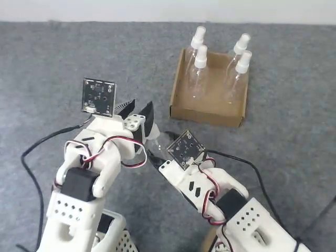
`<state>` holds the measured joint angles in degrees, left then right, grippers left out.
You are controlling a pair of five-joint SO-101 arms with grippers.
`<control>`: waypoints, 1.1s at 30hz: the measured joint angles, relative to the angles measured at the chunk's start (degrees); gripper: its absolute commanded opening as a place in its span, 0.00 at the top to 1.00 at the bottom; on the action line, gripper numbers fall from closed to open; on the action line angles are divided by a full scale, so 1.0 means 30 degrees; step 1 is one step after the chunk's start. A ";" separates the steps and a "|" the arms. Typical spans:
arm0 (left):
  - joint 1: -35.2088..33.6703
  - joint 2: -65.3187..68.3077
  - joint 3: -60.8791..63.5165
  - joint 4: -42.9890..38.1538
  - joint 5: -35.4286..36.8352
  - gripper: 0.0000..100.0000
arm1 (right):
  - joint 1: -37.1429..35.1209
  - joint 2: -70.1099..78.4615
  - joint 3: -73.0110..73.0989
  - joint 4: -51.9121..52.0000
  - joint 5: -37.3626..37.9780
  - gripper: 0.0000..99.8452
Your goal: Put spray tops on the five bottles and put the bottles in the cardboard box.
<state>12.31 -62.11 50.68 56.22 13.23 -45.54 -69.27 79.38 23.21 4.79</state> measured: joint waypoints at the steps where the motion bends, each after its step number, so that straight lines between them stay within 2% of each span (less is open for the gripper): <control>1: 0.0000 0.0000 0.0000 0.0000 0.0000 0.87 | 0.0000 0.0000 0.0000 0.0000 0.0000 0.99; 33: 0.0234 0.0176 0.0381 0.0322 -0.0147 0.87 | 0.0908 0.0000 0.0000 0.0029 0.0000 0.99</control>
<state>13.01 -61.58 51.82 57.19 12.79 -42.81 -69.27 79.38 23.30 4.79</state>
